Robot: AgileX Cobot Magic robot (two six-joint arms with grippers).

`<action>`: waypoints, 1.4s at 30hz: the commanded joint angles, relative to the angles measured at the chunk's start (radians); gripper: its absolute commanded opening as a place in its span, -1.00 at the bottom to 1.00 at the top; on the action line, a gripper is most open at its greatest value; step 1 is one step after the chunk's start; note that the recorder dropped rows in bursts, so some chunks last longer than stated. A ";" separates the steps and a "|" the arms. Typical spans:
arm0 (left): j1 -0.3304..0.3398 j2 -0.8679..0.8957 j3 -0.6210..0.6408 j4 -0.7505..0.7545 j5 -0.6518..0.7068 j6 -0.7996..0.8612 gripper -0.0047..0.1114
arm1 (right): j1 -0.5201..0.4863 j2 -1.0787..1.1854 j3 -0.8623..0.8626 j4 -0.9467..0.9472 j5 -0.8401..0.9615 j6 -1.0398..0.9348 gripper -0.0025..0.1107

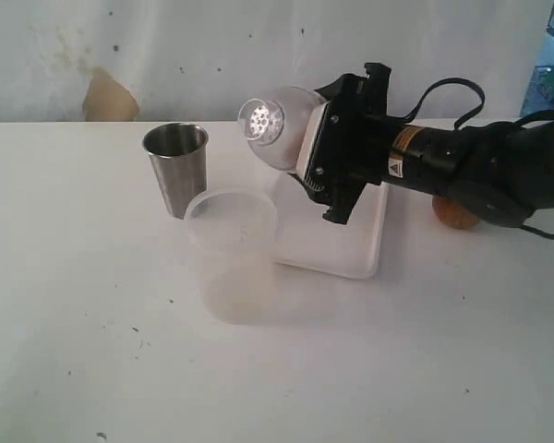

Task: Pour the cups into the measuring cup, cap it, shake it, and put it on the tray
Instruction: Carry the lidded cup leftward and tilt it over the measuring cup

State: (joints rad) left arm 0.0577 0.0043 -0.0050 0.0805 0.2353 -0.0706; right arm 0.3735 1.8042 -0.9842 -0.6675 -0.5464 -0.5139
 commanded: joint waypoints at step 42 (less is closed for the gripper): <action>0.000 -0.004 0.005 -0.012 -0.003 0.001 -0.56 | 0.026 -0.022 -0.052 -0.069 0.074 -0.288 -0.96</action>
State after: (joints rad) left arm 0.0577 0.0043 -0.0050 0.0805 0.2353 -0.0706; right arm 0.3997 1.8042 -1.0245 -0.7426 -0.4279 -0.7572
